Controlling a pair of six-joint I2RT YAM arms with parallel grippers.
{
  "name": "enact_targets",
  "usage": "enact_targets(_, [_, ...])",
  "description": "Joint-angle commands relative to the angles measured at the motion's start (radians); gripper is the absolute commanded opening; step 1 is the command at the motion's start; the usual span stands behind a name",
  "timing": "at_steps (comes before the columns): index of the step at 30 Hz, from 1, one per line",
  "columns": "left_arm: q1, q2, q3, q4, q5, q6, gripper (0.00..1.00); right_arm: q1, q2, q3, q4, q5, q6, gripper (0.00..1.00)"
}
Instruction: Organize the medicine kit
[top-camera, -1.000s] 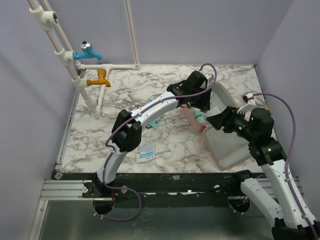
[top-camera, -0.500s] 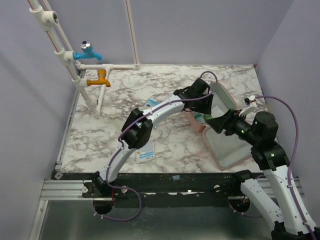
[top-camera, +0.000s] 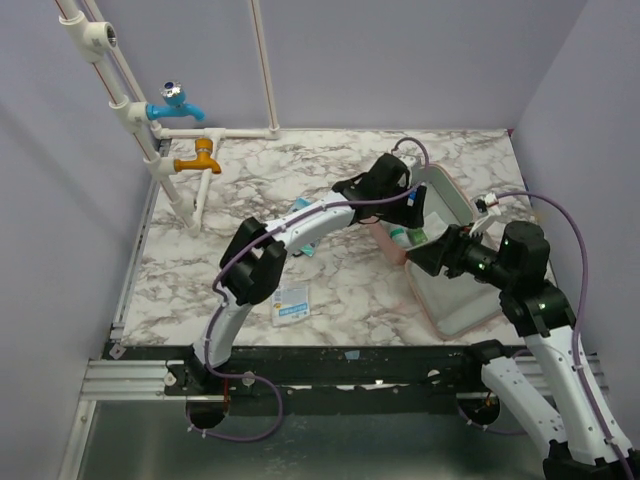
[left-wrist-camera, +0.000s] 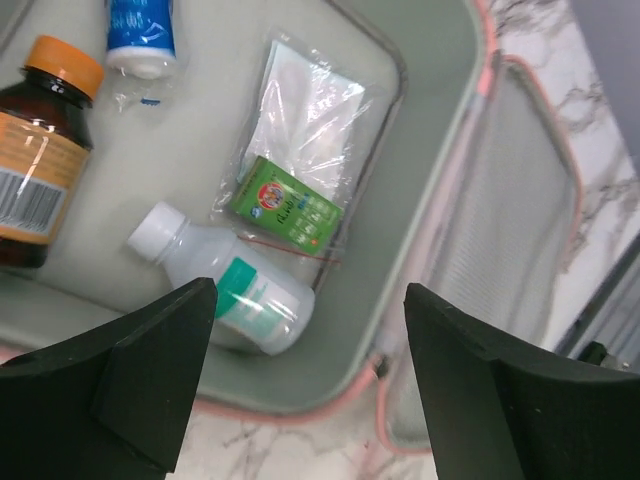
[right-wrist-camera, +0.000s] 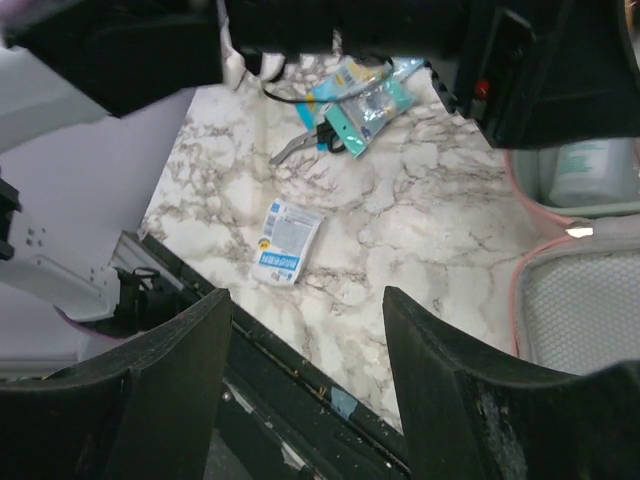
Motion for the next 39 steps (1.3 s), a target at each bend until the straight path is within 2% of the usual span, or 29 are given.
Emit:
enact_targets(1, [0.021,-0.229,-0.1,0.105,-0.031,0.023,0.79,-0.003,0.028,-0.037,0.0,-0.127,-0.013,0.66])
enact_targets(7, [0.037,-0.435,-0.313,0.146,-0.106,-0.01,0.86,-0.003,0.024,-0.144,0.1,-0.201,0.061,0.67])
enact_targets(12, [0.041,-0.644,-0.534,0.176,-0.262,-0.063,0.88,-0.001,0.024,-0.201,0.143,-0.194,0.103,0.67])
enact_targets(19, [0.044,-0.859,-0.713,0.045,-0.328,-0.091,0.9,0.042,0.086,-0.234,0.184,-0.157,0.116,0.67])
enact_targets(25, [0.044,-1.058,-0.904,-0.037,-0.359,-0.152,0.9,0.221,0.212,-0.211,0.242,0.016,0.121,0.67])
enact_targets(39, [0.078,-1.529,-1.381,-0.169,-0.347,-0.417,0.91,0.602,0.532,-0.233,0.582,0.29,0.298,0.67])
